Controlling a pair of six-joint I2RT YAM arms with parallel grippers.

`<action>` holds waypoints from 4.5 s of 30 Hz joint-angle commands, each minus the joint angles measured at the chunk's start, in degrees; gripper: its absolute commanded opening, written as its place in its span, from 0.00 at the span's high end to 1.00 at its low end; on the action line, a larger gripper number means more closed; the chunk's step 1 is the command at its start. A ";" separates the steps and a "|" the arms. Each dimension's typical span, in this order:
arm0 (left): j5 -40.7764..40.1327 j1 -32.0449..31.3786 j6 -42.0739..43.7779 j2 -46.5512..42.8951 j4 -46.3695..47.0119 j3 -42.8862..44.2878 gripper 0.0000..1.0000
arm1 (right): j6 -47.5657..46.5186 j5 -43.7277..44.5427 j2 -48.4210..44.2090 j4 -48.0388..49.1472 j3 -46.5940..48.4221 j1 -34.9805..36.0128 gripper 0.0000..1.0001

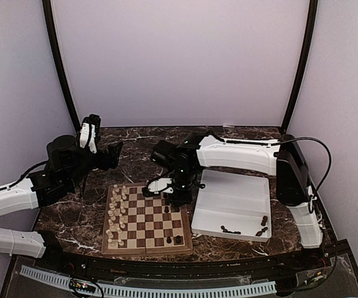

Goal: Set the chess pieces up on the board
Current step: Place the king on d8, then pick up the bishop at the corner of the board.

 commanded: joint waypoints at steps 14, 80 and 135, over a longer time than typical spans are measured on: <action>0.34 0.23 0.14 -0.21 -0.38 0.37 0.13 | 0.50 0.51 0.66 0.73 1.42 0.43 0.76; 28.72 -42.06 -23.25 19.71 -78.88 18.64 0.54 | -0.07 -12.60 -33.35 12.33 -29.71 -16.50 0.58; 18.45 -50.80 -22.08 38.86 -77.04 17.47 0.64 | 0.51 -16.11 -31.86 12.03 -29.17 -16.48 0.59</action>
